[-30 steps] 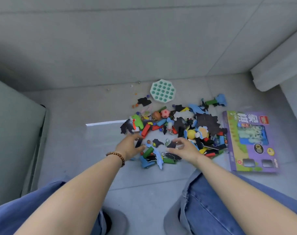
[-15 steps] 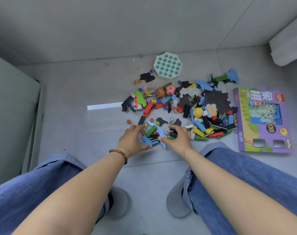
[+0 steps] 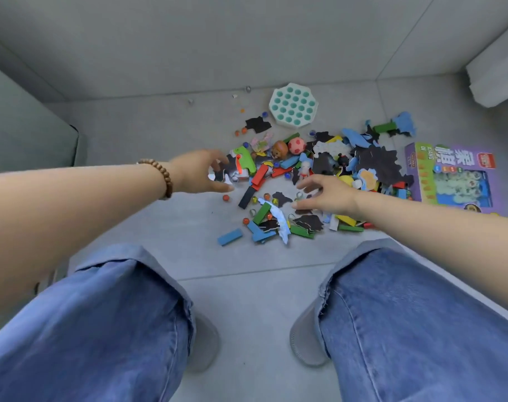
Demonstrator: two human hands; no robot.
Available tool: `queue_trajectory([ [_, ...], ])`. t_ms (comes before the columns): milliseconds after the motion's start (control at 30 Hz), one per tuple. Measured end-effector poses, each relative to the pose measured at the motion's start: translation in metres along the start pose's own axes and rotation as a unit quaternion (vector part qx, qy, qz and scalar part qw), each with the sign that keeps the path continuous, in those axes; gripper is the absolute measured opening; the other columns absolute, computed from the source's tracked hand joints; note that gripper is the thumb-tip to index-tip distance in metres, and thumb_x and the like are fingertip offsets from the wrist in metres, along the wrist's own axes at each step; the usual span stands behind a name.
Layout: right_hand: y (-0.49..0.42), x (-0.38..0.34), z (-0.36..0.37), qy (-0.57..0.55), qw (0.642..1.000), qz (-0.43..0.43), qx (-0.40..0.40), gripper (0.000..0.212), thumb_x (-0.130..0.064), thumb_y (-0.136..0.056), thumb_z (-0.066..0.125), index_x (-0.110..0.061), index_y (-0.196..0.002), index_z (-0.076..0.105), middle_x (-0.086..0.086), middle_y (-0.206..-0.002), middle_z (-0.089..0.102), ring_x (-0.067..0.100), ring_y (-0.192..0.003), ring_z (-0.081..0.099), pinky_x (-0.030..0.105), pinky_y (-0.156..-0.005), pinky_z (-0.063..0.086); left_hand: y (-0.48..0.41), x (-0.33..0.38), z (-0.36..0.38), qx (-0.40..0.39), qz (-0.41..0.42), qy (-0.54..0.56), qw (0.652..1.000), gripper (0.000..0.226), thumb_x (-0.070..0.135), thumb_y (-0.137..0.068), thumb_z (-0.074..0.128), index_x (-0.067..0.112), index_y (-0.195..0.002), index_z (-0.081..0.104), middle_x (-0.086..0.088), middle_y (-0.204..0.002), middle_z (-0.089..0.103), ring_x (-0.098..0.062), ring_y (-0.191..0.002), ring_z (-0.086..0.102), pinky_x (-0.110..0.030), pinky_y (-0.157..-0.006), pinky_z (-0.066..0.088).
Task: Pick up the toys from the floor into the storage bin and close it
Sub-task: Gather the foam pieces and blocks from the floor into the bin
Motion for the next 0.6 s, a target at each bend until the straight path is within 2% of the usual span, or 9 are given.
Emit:
queue_trajectory([
  [33, -0.003, 0.0, 0.007, -0.026, 1.0, 0.001, 0.006, 0.052, -0.03, -0.077, 0.076, -0.014, -0.121, 0.056, 0.004, -0.121, 0.051, 0.015, -0.1, 0.056, 0.018, -0.079, 0.047, 0.001, -0.007, 0.002, 0.009, -0.014, 0.032, 0.999, 0.06, 0.047, -0.08, 0.067, 0.022, -0.131, 0.047, 0.001, -0.125, 0.055, -0.018, -0.1, 0.054, -0.027, -0.085, 0.043],
  [133, -0.023, 0.007, 0.035, -0.037, 0.998, -0.001, 0.044, 0.051, -0.034, -0.073, 0.078, -0.013, -0.114, 0.057, 0.002, -0.115, 0.056, 0.018, -0.108, 0.055, 0.029, -0.093, 0.046, 0.001, -0.031, 0.04, 0.004, -0.055, 0.093, 0.994, 0.057, 0.048, -0.08, 0.066, 0.023, -0.129, 0.048, 0.003, -0.127, 0.052, -0.015, -0.102, 0.052, -0.032, -0.093, 0.045],
  [200, -0.034, 0.011, 0.053, -0.042, 0.998, -0.001, 0.055, 0.048, -0.034, -0.072, 0.079, -0.012, -0.108, 0.056, 0.001, -0.108, 0.056, 0.017, -0.103, 0.055, 0.028, -0.089, 0.044, 0.0, -0.035, 0.07, -0.015, -0.054, 0.078, 0.995, 0.057, 0.046, -0.082, 0.066, 0.024, -0.131, 0.047, 0.001, -0.133, 0.047, -0.018, -0.108, 0.053, -0.036, -0.096, 0.045],
  [267, -0.045, 0.012, 0.061, -0.043, 0.995, -0.009, 0.089, 0.04, -0.031, -0.073, 0.079, -0.014, -0.1, 0.055, 0.001, -0.1, 0.055, 0.015, -0.093, 0.053, 0.025, -0.08, 0.041, -0.008, -0.037, 0.085, 0.011, -0.047, 0.095, 0.994, 0.056, 0.043, -0.083, 0.065, 0.025, -0.132, 0.045, 0.0, -0.135, 0.042, -0.02, -0.108, 0.054, -0.037, -0.095, 0.046],
  [333, -0.05, 0.011, 0.062, -0.035, 0.991, -0.021, 0.129, 0.036, -0.029, -0.072, 0.079, -0.015, -0.094, 0.053, 0.001, -0.094, 0.054, 0.015, -0.084, 0.051, 0.024, -0.072, 0.038, -0.018, -0.039, 0.091, 0.054, -0.042, 0.131, 0.989, 0.051, 0.039, -0.084, 0.065, 0.024, -0.13, 0.048, 0.0, -0.128, 0.044, -0.018, -0.099, 0.055, -0.033, -0.091, 0.047],
  [433, -0.056, 0.014, 0.062, -0.043, 0.984, -0.039, 0.168, 0.035, -0.029, -0.071, 0.08, -0.018, -0.09, 0.053, 0.0, -0.092, 0.054, 0.014, -0.078, 0.049, 0.024, -0.07, 0.037, -0.031, -0.039, 0.092, 0.112, -0.029, 0.176, 0.978, 0.031, 0.03, -0.085, 0.067, 0.02, -0.113, 0.059, 0.002, -0.107, 0.047, -0.013, -0.082, 0.052, -0.025, -0.08, 0.045],
  [533, -0.058, 0.016, 0.059, -0.06, 0.978, -0.052, 0.195, 0.033, -0.03, -0.072, 0.079, -0.022, -0.092, 0.054, -0.003, -0.091, 0.052, 0.011, -0.072, 0.045, 0.024, -0.071, 0.039, -0.038, -0.037, 0.088, 0.145, -0.018, 0.156, 0.977, 0.009, 0.019, -0.086, 0.066, 0.015, -0.094, 0.064, -0.001, -0.098, 0.053, -0.013, -0.077, 0.051, -0.021, -0.073, 0.041],
  [600, -0.059, 0.014, 0.057, -0.044, 0.976, -0.065, 0.204, 0.032, -0.031, -0.074, 0.078, -0.022, -0.098, 0.059, -0.003, -0.092, 0.052, 0.006, -0.07, 0.044, 0.024, -0.075, 0.044, -0.041, -0.037, 0.088, 0.148, -0.009, 0.152, 0.977, 0.005, 0.015, -0.087, 0.064, 0.013, -0.092, 0.064, -0.003, -0.097, 0.055, -0.014, -0.078, 0.051, -0.021, -0.073, 0.041],
])
Point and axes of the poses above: each hand's wrist, its own y-axis away from the middle knuckle, its own z-axis out of the palm, x = y × z, the point moved 9 cm from there along -y, towards the middle knuckle
